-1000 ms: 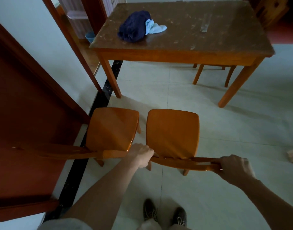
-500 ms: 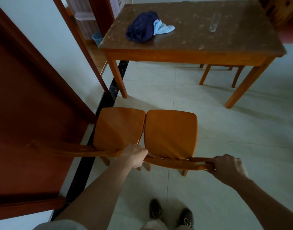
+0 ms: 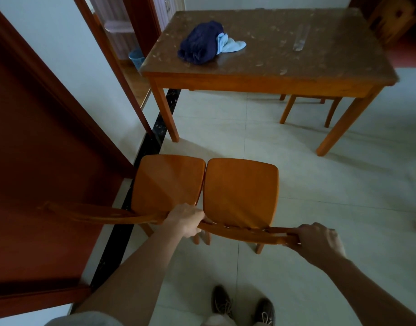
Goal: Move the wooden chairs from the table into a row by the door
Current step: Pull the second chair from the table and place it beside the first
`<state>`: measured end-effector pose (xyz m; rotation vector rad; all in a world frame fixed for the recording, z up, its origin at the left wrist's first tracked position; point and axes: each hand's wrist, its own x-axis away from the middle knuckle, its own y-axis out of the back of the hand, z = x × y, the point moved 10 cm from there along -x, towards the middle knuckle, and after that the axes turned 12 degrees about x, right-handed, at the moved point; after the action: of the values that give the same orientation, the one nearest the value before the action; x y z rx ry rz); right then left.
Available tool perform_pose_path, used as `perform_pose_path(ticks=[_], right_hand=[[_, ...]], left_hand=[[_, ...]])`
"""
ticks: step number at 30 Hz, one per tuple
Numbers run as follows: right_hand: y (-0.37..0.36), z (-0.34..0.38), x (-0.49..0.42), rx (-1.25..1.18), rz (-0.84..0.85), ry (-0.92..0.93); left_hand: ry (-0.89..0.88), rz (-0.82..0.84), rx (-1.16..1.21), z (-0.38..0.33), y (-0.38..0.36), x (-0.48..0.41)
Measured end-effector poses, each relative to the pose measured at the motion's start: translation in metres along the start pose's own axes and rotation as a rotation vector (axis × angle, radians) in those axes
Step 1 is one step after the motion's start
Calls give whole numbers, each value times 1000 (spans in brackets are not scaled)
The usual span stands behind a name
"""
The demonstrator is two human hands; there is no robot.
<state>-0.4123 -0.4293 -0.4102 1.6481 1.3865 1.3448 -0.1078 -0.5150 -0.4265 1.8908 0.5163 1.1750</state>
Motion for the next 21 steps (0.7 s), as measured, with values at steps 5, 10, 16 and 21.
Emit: perform_pose_path(ticks=[5,10,16,21], right_hand=[[10,12,-4,-302,217,74],[157,8,-9,-1020,-282,133],[333,-68,46,-1240,-913,224],[396,-151,132,-1180,-1221,251]], left_hand=[[9,185,309,2,2,9],[-199,-409,909,-35,146,48],[-779,-949,1167,-113,326,145],[-1202,-910,1125,-211,394,184]])
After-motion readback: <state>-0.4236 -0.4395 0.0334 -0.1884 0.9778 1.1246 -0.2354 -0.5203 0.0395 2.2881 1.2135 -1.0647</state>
